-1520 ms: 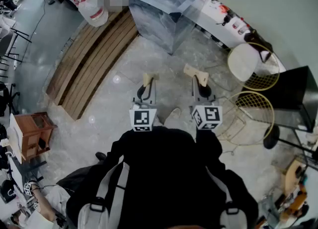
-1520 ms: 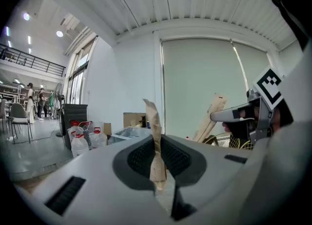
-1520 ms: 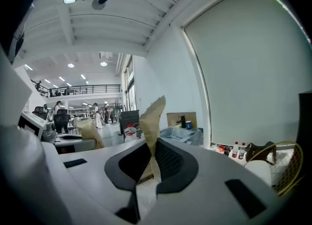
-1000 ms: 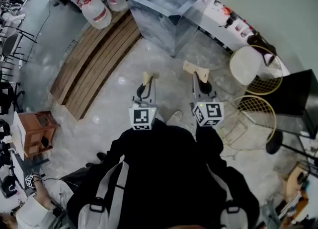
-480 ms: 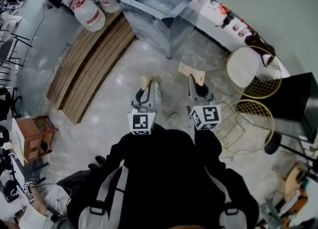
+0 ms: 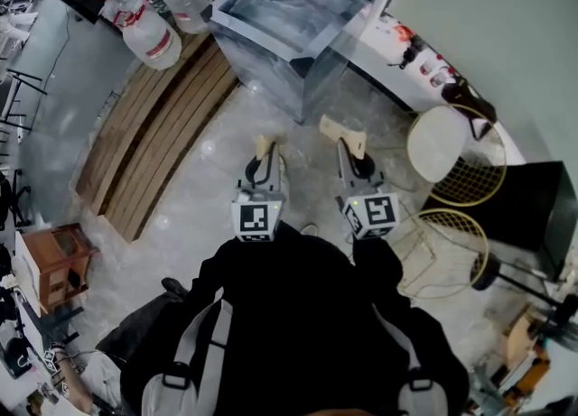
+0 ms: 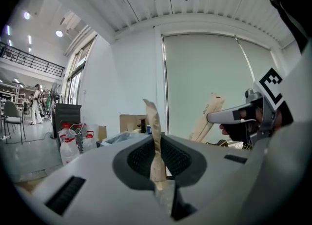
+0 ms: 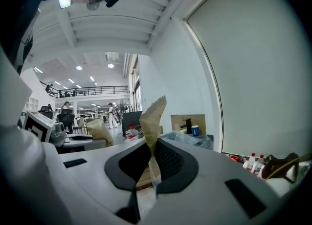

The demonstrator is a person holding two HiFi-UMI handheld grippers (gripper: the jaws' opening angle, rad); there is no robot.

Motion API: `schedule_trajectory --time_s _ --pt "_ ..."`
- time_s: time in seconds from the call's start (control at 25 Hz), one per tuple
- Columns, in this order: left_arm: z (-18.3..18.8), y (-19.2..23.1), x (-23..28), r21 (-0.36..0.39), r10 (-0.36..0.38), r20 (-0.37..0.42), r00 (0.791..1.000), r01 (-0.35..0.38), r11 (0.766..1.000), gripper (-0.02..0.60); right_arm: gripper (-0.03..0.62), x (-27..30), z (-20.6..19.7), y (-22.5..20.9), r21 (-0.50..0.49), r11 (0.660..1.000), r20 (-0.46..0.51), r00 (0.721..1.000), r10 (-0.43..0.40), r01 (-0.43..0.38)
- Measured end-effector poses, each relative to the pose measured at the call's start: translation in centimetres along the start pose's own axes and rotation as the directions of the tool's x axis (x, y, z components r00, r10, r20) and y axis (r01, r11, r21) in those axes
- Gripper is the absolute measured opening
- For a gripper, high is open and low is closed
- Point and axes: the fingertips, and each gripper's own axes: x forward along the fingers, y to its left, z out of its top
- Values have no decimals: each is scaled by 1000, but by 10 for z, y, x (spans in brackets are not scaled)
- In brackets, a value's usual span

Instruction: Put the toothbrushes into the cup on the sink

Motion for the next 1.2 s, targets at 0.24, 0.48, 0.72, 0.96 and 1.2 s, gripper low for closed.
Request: schedule_trajectory --time_s 0.24,0.48,0.72,0.96,1.2 --pt "25 34 80 8 -41 12 999 41 999 32 30 72 31 -28 -4 999 6 999 -33 33" --pt "50 79 149 -1 -74 17 997 74 997 32 29 139 57 -50 7 996 1 996 -87 87" --pt "65 118 209 12 -108 19 994 108 994 32 30 203 73 -70 28 991 8 991 -134 133" --pt "69 148 248 12 -128 20 992 127 992 32 29 248 85 -85 23 984 2 985 -175 175" --pt "60 160 271 -17 -127 -4 992 127 992 32 30 272 84 -95 32 983 -1 983 -182 182"
